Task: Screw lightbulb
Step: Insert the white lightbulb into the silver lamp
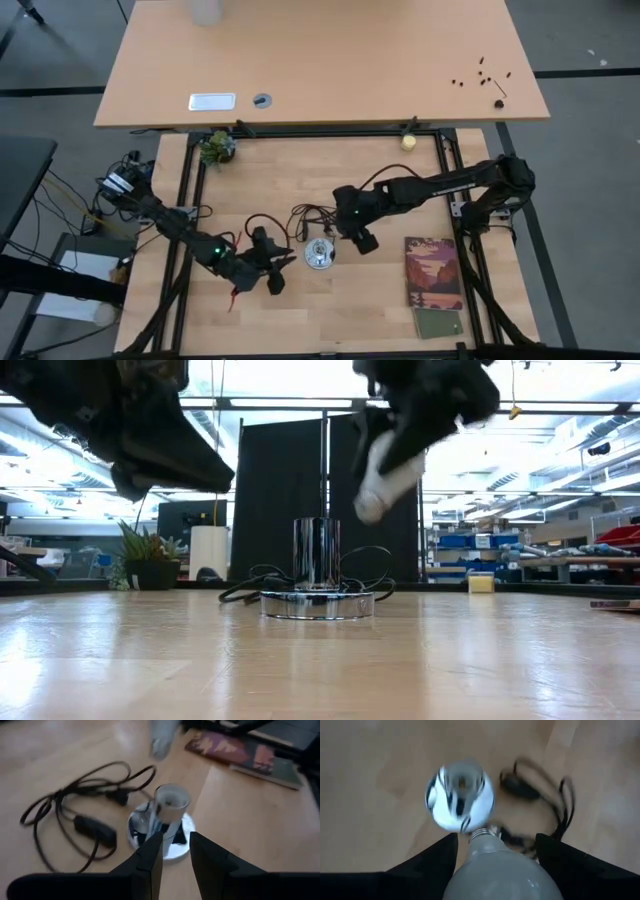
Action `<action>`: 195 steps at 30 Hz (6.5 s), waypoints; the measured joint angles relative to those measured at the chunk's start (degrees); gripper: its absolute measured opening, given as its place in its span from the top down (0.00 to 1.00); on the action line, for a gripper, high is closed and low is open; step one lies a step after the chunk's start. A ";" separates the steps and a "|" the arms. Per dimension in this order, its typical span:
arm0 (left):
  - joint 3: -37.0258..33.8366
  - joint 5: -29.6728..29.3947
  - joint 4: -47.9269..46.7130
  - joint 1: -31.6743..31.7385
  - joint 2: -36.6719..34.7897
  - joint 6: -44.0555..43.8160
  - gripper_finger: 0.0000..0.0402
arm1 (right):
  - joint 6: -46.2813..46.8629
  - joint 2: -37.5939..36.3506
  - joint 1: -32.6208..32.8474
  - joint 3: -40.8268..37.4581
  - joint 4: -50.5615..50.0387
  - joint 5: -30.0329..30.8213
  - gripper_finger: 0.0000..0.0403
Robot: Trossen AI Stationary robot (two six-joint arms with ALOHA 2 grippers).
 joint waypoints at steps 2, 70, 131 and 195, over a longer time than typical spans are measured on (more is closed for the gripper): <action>0.00 -0.97 0.74 -0.02 1.55 -0.89 0.75 | 0.52 0.00 0.68 1.67 -0.22 -0.04 0.35; 7.71 -15.24 46.12 4.39 27.65 45.75 0.47 | 15.35 18.47 0.06 28.06 -24.33 -2.87 0.33; 9.60 -6.17 32.83 10.16 27.83 24.22 0.47 | 9.19 18.60 1.32 20.49 -9.00 -6.58 0.17; 9.57 -4.70 31.73 9.70 27.87 22.73 0.47 | -3.81 14.53 0.32 12.52 -10.96 -4.37 0.20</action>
